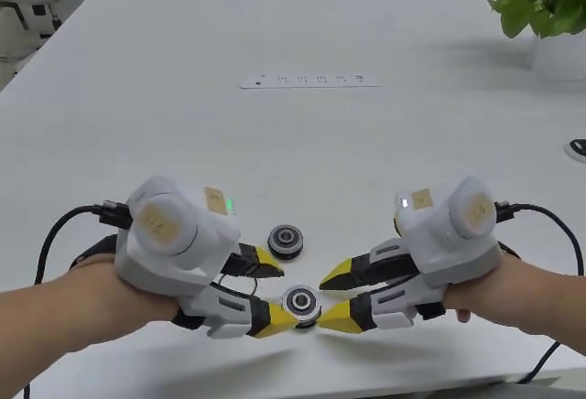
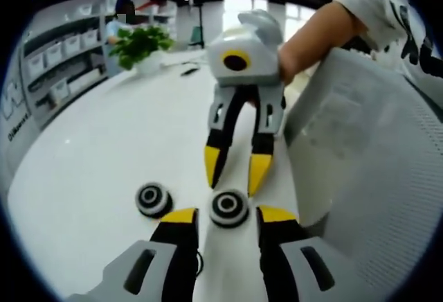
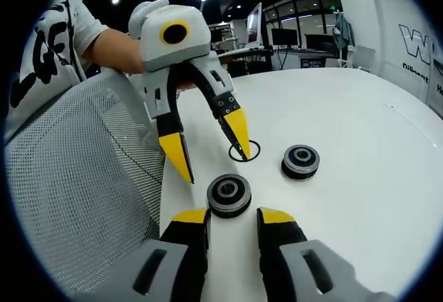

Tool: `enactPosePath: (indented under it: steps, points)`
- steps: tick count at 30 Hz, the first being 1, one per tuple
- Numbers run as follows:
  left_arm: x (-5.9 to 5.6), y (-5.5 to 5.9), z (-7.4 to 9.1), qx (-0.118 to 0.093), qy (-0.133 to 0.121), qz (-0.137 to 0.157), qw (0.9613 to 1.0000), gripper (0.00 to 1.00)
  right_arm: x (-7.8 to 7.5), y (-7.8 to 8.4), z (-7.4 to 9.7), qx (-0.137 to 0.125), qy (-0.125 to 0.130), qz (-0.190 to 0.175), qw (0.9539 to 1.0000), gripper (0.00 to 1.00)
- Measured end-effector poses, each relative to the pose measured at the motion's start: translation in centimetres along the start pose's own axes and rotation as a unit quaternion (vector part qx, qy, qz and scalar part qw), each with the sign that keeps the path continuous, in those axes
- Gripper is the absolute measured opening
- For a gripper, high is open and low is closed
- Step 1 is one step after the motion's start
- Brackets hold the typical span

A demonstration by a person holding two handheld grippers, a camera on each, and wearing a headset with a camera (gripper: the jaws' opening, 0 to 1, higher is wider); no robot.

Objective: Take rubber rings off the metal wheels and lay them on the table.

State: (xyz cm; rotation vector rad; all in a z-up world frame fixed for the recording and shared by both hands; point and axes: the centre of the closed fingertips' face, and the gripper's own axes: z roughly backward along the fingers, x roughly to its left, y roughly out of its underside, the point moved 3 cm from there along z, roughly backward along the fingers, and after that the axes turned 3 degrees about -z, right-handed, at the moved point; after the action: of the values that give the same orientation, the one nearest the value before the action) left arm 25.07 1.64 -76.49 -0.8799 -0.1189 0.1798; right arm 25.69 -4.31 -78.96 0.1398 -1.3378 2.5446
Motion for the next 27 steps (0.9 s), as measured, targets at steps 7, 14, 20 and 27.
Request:
enactPosePath:
  steps: [7, 14, 20, 27]
  points:
    - [-0.2, -0.1, -0.8, 0.002, 0.005, -0.001, 1.0000, 0.27, -0.1, 0.2, -0.2, 0.003, -0.001, 0.005, 1.0000, 0.21]
    - [-0.2, -0.1, -1.3, 0.003, 0.000, -0.002, 1.0000, 0.20, -0.2, 0.3, -0.2, -0.001, 0.001, -0.001, 1.0000, 0.19]
    - [-0.2, 0.1, -1.8, 0.010, 0.001, -0.006, 0.9999, 0.16, -0.1, 0.3, -0.4, -0.001, -0.001, 0.004, 1.0000, 0.18]
    - [-0.1, 0.2, -1.8, 0.008, -0.007, -0.003, 0.9999, 0.14, 0.0, 0.4, -0.4, -0.001, -0.003, 0.011, 0.9999, 0.14]
